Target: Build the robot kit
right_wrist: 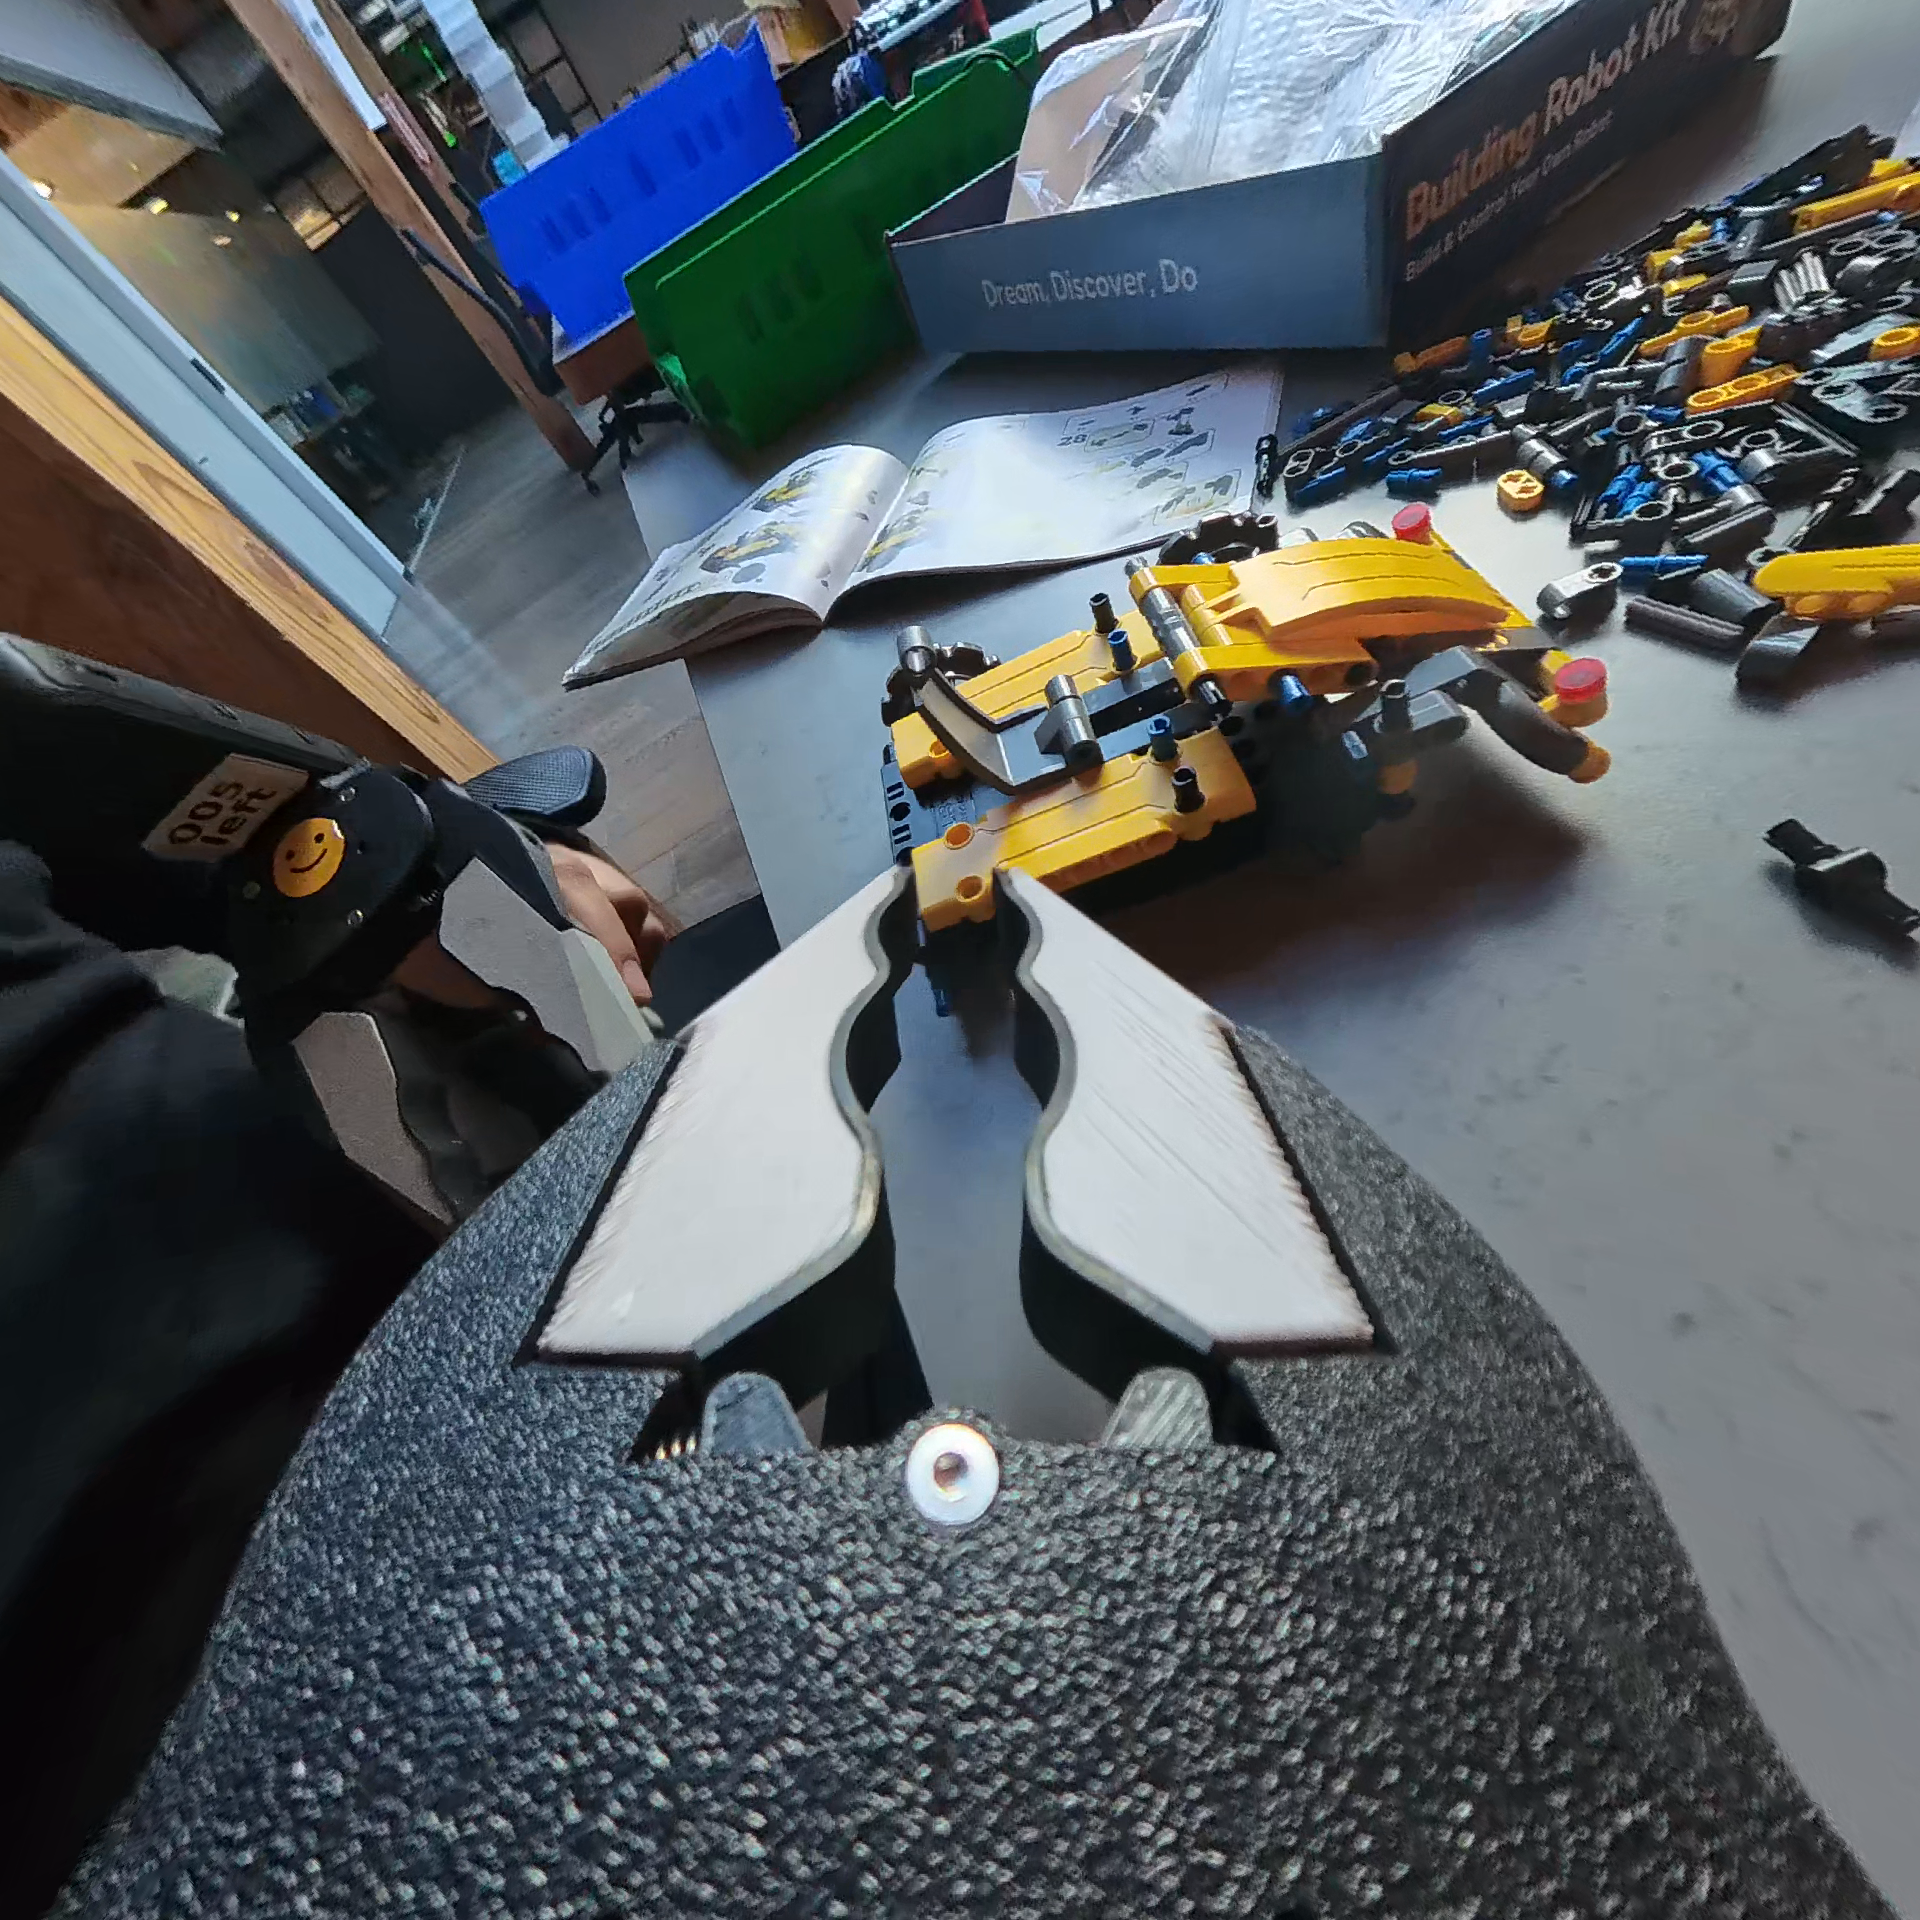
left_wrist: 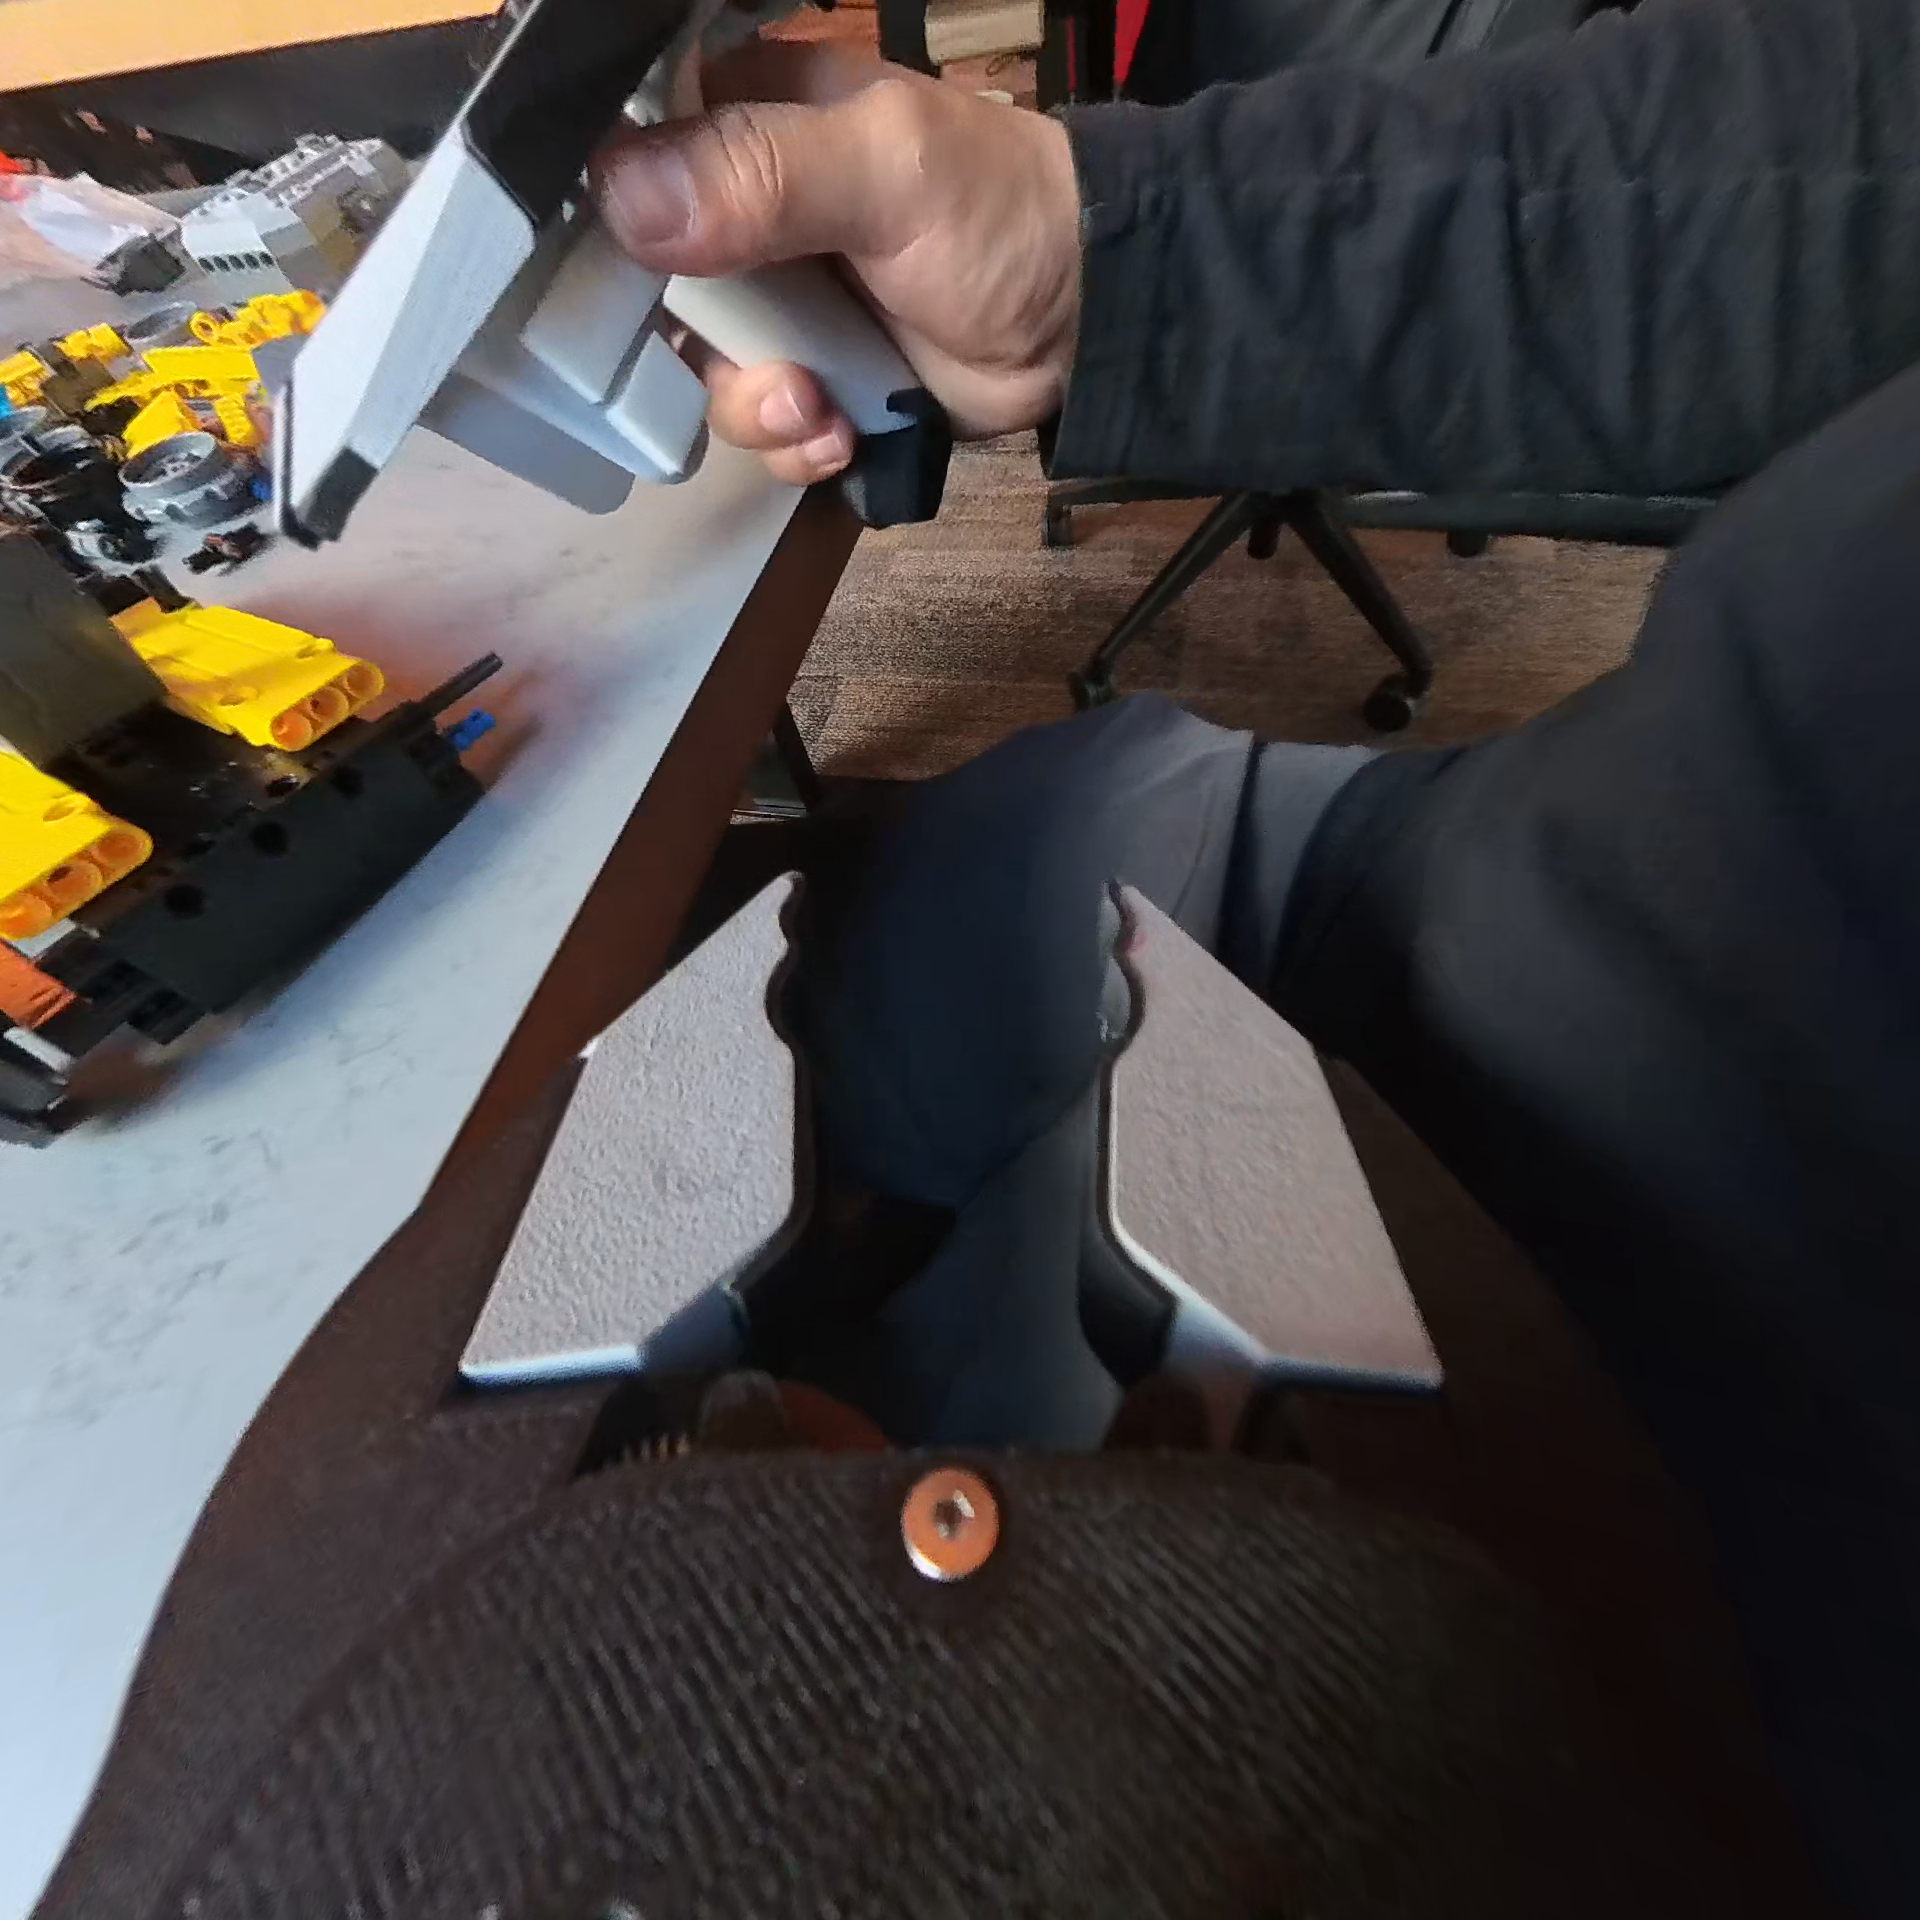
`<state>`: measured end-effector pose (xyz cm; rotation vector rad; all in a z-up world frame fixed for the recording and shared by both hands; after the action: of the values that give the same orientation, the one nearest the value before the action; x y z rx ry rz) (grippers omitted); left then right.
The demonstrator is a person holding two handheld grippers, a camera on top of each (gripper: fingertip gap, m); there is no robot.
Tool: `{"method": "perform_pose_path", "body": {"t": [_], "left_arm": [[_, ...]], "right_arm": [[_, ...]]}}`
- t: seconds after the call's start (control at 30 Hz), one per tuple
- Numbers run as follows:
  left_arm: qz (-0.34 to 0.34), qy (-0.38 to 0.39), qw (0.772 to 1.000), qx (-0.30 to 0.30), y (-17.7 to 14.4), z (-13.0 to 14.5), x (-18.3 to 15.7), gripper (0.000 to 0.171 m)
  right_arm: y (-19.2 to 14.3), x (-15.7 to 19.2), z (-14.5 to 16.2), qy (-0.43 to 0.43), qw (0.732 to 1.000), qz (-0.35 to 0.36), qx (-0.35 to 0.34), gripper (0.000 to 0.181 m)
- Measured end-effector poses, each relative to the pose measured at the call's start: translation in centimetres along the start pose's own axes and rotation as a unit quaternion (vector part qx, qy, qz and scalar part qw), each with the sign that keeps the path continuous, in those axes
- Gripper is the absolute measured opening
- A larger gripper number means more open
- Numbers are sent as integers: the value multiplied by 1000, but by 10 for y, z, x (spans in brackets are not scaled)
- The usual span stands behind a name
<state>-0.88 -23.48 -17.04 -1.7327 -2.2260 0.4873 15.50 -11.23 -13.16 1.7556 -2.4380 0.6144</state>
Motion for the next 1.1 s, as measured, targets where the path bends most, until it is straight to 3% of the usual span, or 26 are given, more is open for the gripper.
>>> {"method": "perform_pose_path", "body": {"t": [0.43, 1.1], "left_arm": [[18, -44, 998, -28, -24, -4, 10, 47], [33, -61, 998, -8, -13, 0, 8, 45]], "right_arm": [[3, 4, 1, -18, 1000, -22, 13, 17], [2, 7, 1, -29, 999, -29, 12, 14]]}}
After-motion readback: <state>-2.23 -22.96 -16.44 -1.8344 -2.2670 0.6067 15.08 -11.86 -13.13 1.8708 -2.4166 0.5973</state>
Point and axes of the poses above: each gripper's, where its closed fingertips meet, y out along the fingers, z out of its underside, x = y × z across the jaws, the point moved 8 cm from there along -y, back along the fingers, and after that the axes turned 7 degrees about -y, right-handed, at the moved point
